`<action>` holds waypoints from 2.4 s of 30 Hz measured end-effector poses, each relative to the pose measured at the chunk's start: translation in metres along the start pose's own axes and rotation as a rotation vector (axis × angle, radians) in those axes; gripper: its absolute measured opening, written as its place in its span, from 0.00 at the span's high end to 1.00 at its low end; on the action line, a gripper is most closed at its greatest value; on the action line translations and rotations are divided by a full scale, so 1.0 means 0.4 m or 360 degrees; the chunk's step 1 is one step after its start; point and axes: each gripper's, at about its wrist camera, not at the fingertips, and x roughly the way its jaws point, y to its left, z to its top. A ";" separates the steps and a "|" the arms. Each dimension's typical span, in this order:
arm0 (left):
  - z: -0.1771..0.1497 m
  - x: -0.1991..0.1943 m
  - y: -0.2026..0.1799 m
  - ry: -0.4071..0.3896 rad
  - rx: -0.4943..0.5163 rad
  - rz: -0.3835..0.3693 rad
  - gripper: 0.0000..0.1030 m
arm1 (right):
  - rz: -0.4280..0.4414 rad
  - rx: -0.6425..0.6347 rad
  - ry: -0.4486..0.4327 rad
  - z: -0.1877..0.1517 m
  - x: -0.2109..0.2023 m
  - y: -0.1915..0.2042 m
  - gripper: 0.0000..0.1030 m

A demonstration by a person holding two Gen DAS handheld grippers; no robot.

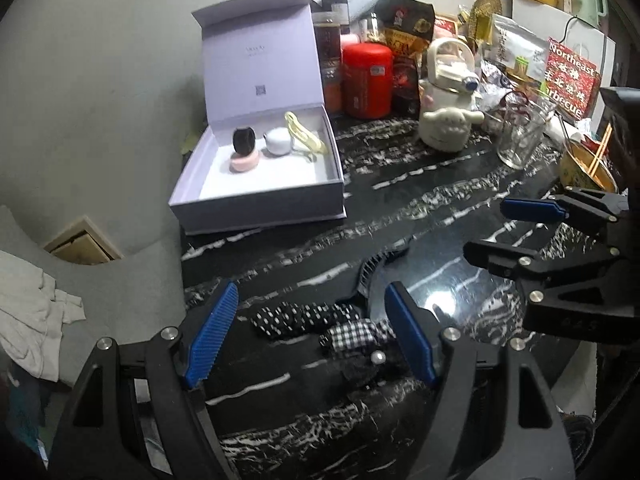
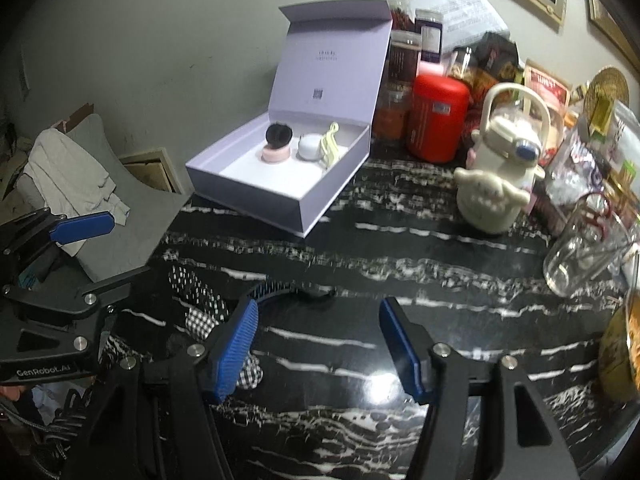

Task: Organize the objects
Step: 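Withdraw both grippers from the box toward the scrunchies and bow on the counter, then grasp the black bow clip with the left gripper while the right grasps the gingham scrunchie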

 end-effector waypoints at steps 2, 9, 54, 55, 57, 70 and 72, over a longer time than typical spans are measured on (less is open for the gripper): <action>-0.015 0.006 -0.001 0.0017 -0.0021 -0.0056 0.27 | 0.0020 0.0028 0.0015 -0.019 0.008 -0.002 0.38; -0.067 0.036 -0.021 0.0092 -0.0042 -0.0128 0.27 | 0.0015 0.0049 0.0078 -0.081 0.030 -0.002 0.38; -0.178 0.131 -0.036 0.0303 -0.0074 -0.0296 0.27 | 0.0396 -0.0151 0.0274 -0.119 0.176 0.095 0.77; -0.177 0.132 -0.041 0.0307 -0.0067 -0.0306 0.27 | 0.0389 -0.0146 0.0275 -0.122 0.173 0.090 0.77; -0.175 0.134 -0.047 0.0308 -0.0067 -0.0323 0.27 | 0.0369 -0.0140 0.0273 -0.129 0.164 0.079 0.77; -0.163 0.167 -0.089 0.0317 -0.0019 -0.0335 0.27 | 0.0169 -0.0099 0.0264 -0.184 0.092 -0.004 0.77; -0.161 0.169 -0.092 0.0303 -0.0023 -0.0345 0.27 | 0.0155 -0.0096 0.0265 -0.191 0.085 -0.010 0.77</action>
